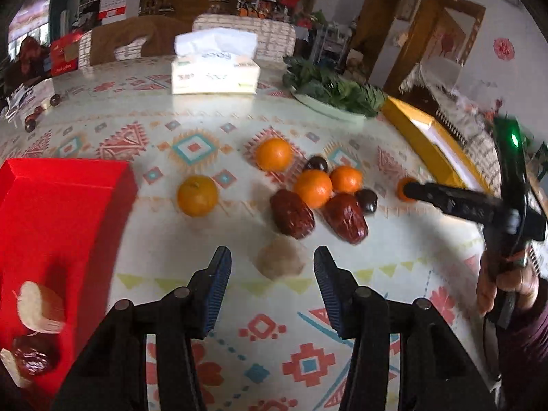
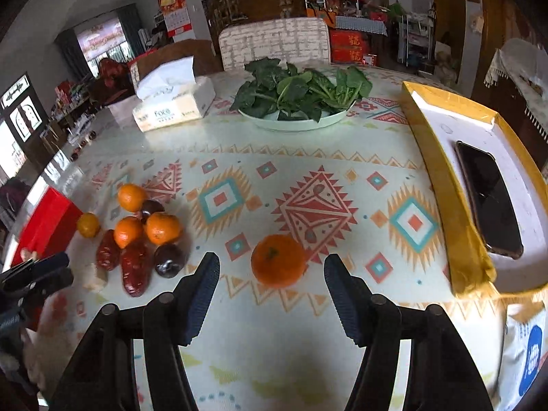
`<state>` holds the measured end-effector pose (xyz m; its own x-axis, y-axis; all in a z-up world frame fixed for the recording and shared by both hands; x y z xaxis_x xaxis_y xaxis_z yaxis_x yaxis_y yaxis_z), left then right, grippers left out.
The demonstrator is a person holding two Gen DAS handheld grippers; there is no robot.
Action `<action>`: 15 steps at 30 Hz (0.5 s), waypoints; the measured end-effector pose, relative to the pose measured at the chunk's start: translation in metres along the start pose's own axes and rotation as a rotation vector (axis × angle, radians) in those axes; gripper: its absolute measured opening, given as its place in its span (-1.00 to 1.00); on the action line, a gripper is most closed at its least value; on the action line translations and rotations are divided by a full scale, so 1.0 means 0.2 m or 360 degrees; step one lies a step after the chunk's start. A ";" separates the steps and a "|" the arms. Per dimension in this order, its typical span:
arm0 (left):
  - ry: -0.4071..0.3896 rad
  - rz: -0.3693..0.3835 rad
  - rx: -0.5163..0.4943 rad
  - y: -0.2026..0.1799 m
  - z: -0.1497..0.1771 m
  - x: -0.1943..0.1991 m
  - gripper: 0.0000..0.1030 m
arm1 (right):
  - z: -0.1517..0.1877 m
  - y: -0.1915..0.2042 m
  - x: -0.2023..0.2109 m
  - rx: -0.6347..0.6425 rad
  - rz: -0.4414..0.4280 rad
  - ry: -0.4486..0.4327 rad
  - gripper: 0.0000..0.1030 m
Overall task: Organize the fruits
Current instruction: 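Grasp a round beige cake with the left tool while the right tool grasps an orange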
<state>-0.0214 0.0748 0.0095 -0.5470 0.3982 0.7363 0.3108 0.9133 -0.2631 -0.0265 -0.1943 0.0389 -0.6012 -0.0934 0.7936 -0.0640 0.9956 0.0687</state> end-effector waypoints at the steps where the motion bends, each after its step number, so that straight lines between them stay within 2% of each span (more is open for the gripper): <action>1: 0.0020 -0.0019 -0.0030 -0.02 0.01 -0.02 -0.04 | 0.00 0.01 -0.04 0.0003 0.0012 0.0014 0.33; 7: 0.0059 -0.0091 -0.0104 -0.05 0.00 -0.10 -0.04 | -0.01 0.00 -0.13 -0.0036 0.0021 0.0034 0.31; 12: 0.0071 -0.0126 -0.0137 -0.09 -0.02 -0.15 -0.04 | 0.00 -0.01 -0.14 -0.0044 0.0016 0.0033 0.03; 14: 0.0065 -0.0139 -0.0158 -0.10 -0.01 -0.15 -0.23 | 0.00 0.00 -0.14 -0.0043 0.0022 0.0028 -0.06; 15: 0.0058 -0.0162 -0.0179 -0.11 -0.01 -0.15 -0.39 | 0.00 -0.01 -0.14 -0.0047 0.0032 0.0023 -0.12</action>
<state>-0.0107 0.0423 -0.0055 -0.5522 0.2991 0.7782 0.3415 0.9327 -0.1161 -0.0097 -0.1932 0.0166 -0.5904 -0.0734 0.8037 -0.0285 0.9971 0.0702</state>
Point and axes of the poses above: each gripper's, at about its wrist camera, not at the fingertips, and x roughly against the way its jaws point, y to its left, z to its underside, the point moved 2 cm from there along -x, roughly the way its jaws point, and after that the axes turned 4 degrees about z, right-handed, at the moved point
